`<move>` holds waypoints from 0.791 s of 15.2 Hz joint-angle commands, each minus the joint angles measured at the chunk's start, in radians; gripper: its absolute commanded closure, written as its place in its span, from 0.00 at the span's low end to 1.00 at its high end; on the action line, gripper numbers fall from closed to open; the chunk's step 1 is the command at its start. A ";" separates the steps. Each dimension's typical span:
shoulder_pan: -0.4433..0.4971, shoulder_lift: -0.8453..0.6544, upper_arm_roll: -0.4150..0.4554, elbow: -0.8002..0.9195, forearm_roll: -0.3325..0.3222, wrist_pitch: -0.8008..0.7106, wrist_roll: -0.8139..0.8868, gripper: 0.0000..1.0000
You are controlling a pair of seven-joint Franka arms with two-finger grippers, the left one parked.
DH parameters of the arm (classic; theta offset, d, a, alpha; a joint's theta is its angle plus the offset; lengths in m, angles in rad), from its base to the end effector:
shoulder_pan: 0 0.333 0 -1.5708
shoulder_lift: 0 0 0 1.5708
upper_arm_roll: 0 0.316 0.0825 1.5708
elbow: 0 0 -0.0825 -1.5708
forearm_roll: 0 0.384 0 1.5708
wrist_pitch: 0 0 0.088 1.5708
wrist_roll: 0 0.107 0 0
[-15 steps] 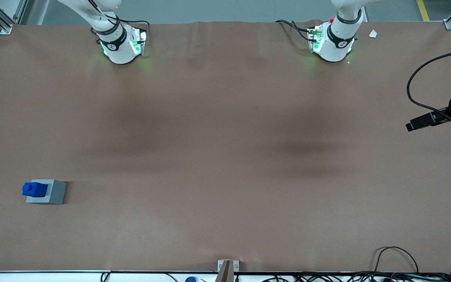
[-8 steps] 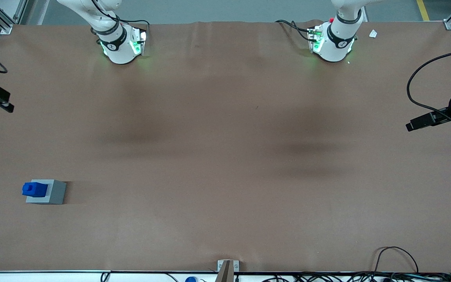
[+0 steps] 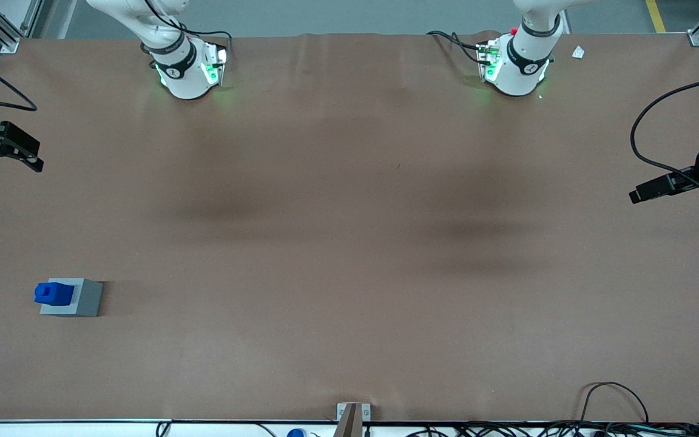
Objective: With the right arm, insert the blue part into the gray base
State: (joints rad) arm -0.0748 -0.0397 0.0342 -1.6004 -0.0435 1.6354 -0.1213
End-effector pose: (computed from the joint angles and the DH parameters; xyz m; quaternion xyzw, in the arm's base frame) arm 0.5482 -0.0263 0.6384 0.9982 0.0409 0.0354 0.0254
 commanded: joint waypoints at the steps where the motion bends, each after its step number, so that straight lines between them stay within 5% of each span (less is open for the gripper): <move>1: 0.000 -0.023 -0.004 -0.023 -0.018 0.007 0.022 0.00; 12: -0.008 -0.019 -0.010 -0.013 -0.004 -0.075 0.037 0.00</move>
State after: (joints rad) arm -0.0772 -0.0398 0.0199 -1.6003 -0.0435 1.5660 -0.1045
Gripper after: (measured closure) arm 0.000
